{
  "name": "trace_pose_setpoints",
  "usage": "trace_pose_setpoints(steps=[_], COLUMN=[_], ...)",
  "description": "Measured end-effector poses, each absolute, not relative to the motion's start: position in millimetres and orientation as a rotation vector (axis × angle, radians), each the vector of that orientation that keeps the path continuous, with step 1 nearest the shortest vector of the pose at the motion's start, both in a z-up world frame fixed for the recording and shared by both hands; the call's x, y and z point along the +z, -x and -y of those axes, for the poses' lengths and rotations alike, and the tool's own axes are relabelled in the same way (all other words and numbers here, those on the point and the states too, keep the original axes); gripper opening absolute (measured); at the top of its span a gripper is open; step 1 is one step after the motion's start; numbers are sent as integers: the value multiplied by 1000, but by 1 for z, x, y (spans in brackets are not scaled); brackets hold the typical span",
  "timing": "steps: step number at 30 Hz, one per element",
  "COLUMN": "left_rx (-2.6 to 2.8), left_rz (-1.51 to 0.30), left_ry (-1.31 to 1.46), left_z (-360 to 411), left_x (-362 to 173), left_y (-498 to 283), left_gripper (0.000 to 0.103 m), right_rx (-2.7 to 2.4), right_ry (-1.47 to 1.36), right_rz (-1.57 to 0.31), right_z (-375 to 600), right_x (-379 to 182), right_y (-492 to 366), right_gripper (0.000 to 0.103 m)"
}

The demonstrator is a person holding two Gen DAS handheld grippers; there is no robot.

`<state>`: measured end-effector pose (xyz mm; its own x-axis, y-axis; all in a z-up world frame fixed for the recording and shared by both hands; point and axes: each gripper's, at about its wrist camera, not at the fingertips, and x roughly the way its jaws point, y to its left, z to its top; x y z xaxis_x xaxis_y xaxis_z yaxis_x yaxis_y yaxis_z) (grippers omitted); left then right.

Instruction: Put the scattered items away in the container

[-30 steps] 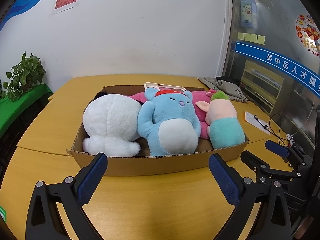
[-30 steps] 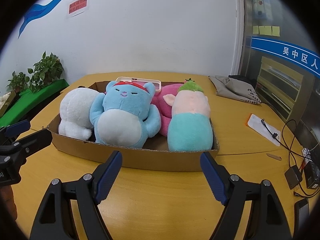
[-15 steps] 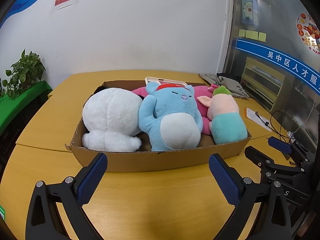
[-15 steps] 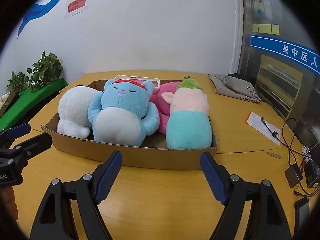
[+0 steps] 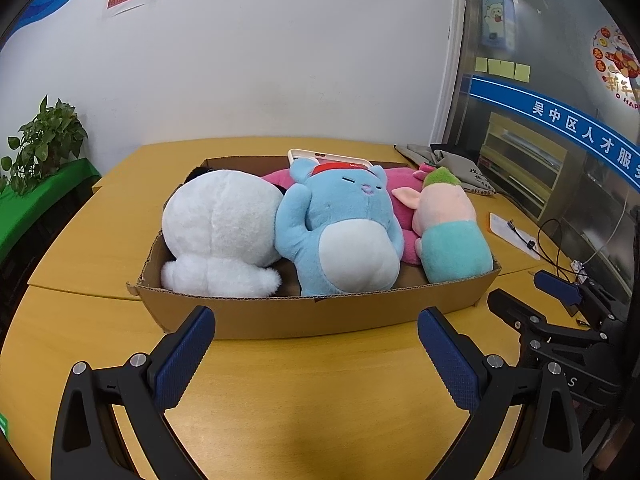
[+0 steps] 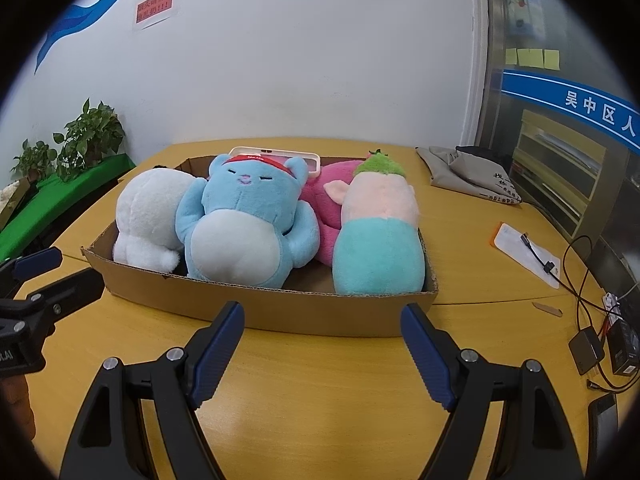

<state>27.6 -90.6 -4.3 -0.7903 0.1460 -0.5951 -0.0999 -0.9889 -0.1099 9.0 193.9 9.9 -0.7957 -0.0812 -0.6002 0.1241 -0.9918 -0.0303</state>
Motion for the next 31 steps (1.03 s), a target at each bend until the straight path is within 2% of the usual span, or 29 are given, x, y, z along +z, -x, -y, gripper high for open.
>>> trace_pose_setpoints(steps=[31], left_rx=[2820], left_rz=[156], left_ry=[1042], left_z=[89], left_x=[-21], left_y=[-22], left_gripper=[103], right_rx=[-2869], right_ry=[-981], right_rz=[-133], right_z=[-190], right_x=[4], right_y=[-10], right_gripper=[80])
